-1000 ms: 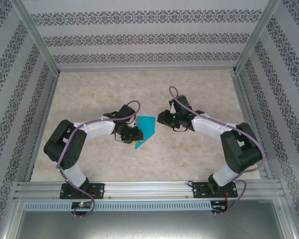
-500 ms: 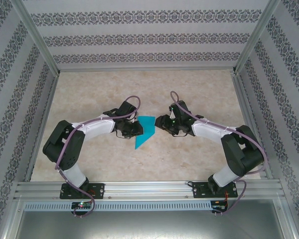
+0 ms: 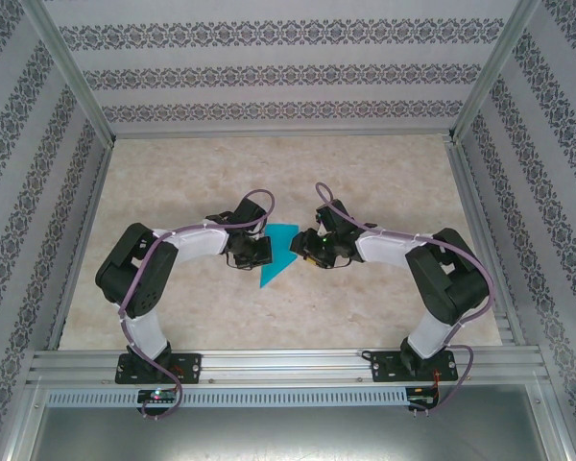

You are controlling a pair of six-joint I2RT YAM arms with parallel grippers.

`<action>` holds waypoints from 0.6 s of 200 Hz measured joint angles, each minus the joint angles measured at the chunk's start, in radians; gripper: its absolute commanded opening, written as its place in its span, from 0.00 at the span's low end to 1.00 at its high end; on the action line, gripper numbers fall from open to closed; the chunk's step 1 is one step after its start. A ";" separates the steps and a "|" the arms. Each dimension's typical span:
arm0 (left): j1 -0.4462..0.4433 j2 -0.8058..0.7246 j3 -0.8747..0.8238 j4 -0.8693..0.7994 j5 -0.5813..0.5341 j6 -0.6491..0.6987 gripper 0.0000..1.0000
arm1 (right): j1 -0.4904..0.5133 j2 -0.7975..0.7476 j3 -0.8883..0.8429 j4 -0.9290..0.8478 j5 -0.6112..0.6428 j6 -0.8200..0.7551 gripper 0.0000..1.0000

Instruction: Fold a paper plane with a square sheet of paper (pick it up from the middle)

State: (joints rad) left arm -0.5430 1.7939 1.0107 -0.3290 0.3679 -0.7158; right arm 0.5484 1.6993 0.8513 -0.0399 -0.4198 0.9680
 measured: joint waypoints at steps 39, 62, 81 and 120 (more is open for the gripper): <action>0.000 0.000 0.000 0.000 0.000 -0.016 0.07 | 0.010 0.026 0.018 0.008 -0.013 0.007 0.48; 0.000 0.000 0.000 0.000 0.000 -0.023 0.07 | 0.013 0.039 0.019 0.021 -0.017 0.015 0.47; 0.000 0.000 0.000 0.000 0.000 -0.026 0.07 | 0.013 0.048 0.022 0.026 -0.020 0.024 0.47; 0.000 0.000 0.000 0.000 0.000 -0.026 0.07 | 0.013 0.070 0.037 0.040 -0.034 0.029 0.46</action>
State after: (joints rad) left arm -0.5430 1.7939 1.0103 -0.3290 0.3683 -0.7414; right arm 0.5613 1.7691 0.8883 0.0002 -0.4534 0.9970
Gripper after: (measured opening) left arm 0.077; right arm 0.466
